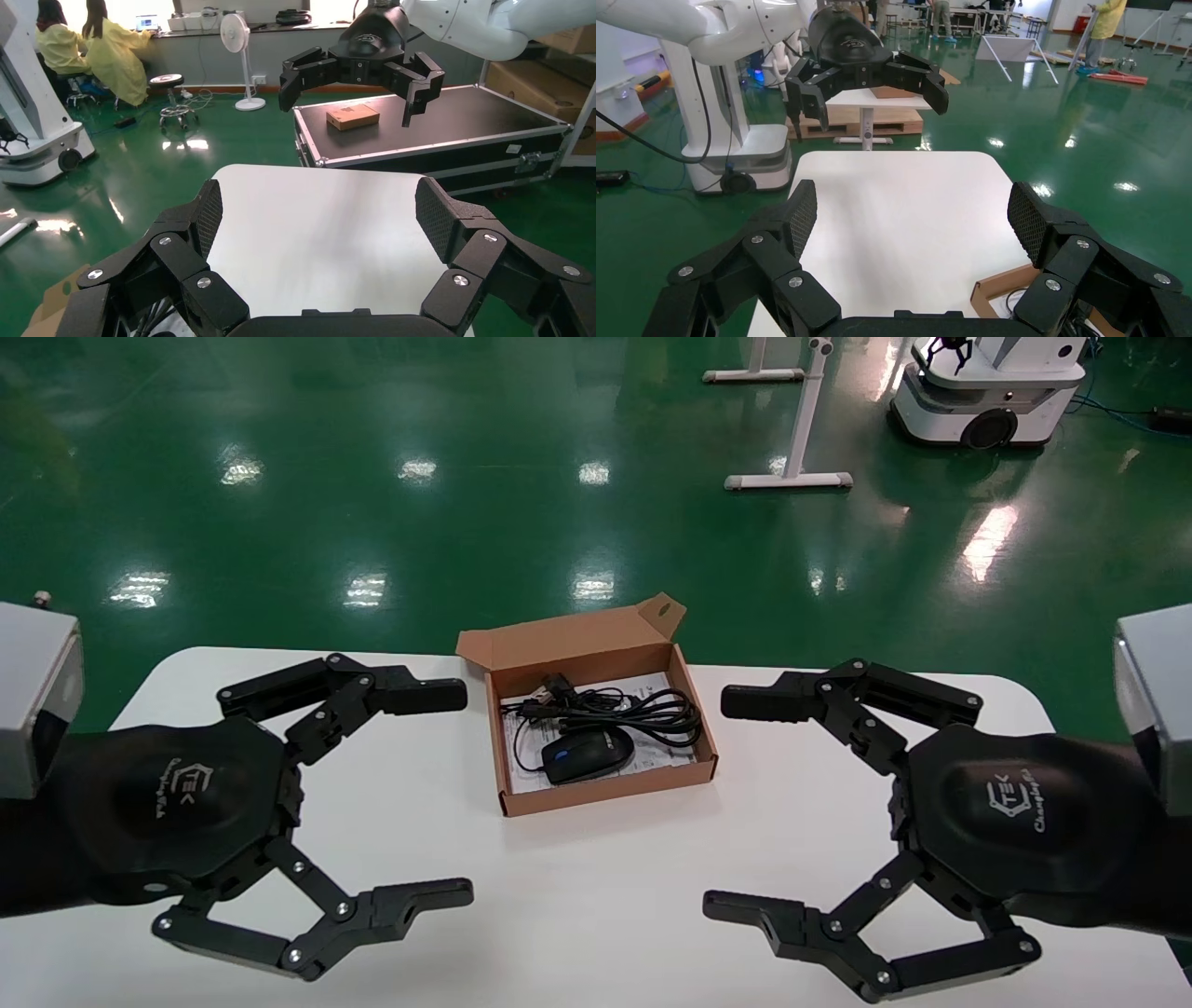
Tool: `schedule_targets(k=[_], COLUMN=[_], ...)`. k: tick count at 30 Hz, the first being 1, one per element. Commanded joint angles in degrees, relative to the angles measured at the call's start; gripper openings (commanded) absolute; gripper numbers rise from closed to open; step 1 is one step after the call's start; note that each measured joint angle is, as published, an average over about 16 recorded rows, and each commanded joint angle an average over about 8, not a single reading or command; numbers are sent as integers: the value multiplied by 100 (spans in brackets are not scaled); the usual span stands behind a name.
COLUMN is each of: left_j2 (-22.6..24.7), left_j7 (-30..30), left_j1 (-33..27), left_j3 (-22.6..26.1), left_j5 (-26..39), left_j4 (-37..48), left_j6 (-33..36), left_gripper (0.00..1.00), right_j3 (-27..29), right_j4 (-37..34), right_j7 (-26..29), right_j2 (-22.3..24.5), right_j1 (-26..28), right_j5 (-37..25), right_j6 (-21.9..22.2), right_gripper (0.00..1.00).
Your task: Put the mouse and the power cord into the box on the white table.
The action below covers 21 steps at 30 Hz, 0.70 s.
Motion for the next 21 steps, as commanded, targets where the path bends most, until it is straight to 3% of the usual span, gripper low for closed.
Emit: schedule_targets(k=[1,21], left_j2=[9,40], left_j7=[6,19], left_j1=[-9,-40], left_j3=[8,36], left_j5=[10,43], left_j4=[15,64], left_j6=[-6,-25], left_gripper=[100,100], right_j3=[-6,-24], right_j4=[-13,-52], right_j7=[-7,-25], right_j2=[-5,-19], right_j1=[10,41], right_j5=[-10,-43], right_j6=[4,15], right_gripper=[100,100])
